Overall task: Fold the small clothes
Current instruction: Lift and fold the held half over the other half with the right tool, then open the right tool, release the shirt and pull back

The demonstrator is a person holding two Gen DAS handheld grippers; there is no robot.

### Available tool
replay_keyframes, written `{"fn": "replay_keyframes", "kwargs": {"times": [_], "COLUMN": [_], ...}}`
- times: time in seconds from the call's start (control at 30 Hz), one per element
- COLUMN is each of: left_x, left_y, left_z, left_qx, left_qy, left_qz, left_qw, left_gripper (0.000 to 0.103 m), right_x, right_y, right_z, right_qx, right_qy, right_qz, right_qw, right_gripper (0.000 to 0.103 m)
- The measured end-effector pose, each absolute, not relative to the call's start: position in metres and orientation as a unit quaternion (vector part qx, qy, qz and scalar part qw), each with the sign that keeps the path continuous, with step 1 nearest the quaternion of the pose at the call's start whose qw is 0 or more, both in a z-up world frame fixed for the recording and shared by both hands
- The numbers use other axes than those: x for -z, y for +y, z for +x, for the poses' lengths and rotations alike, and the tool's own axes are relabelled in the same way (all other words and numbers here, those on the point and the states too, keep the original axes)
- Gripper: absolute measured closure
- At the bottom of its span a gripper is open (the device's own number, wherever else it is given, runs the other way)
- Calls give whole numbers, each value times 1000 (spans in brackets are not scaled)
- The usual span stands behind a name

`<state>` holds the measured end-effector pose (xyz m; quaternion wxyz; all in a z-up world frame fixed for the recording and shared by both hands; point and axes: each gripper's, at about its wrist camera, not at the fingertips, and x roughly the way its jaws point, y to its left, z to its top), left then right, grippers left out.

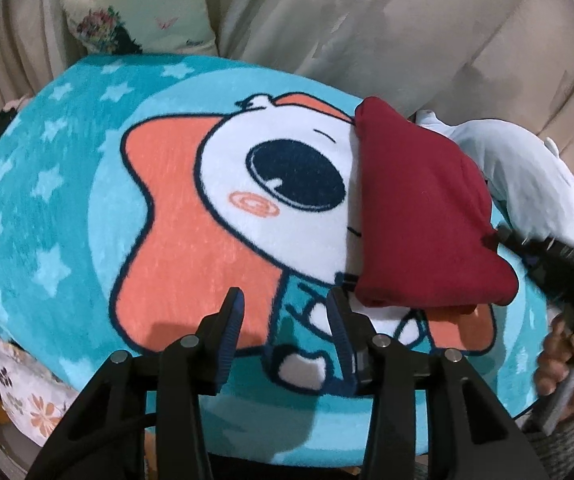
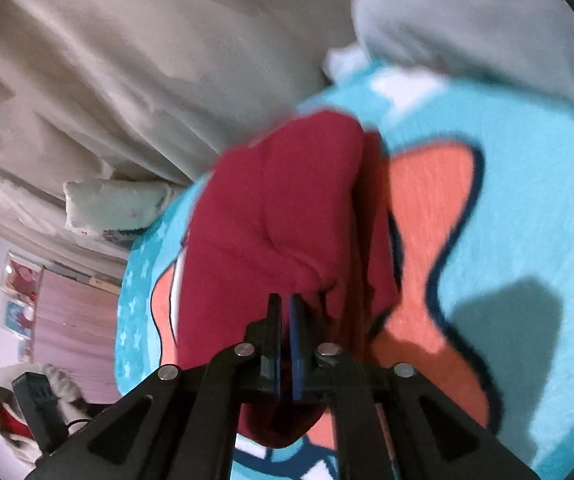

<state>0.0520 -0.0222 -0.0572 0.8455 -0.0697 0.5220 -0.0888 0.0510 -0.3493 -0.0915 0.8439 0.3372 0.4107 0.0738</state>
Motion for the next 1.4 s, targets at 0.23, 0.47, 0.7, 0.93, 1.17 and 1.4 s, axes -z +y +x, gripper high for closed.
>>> {"fn": "replay_keyframes", "kwargs": {"times": [0.23,0.47,0.7,0.93,1.17,1.4], "left_x": [45,35,40,44,39,31], "left_y": [-19,-1,-12,-46,-75,-89], "left_z": [59,60,61,47,27,11], "left_qx": [90,77,82,106,119,115], "left_qy": [491,475,483,487,477,465], "left_qz": [-24,-9,6,27,51,61], "left_qw": [866,877,872,866,869,876], "left_gripper": [54,49,48,44,43,42], "right_x": [54,101,62,63,71,76], "right_y": [-313,-345,-361,-356,-346,-348], "right_z": [98,144,92,26,-13,-32], "right_qx": [-90,-6,49,83,90,80], "right_qy": [396,446,396,395,412,423], "right_qz": [260,287,271,251,205,204], "right_qw": [876,848,876,880,883,879], "right_gripper": [79,83,62,57,57,57]}}
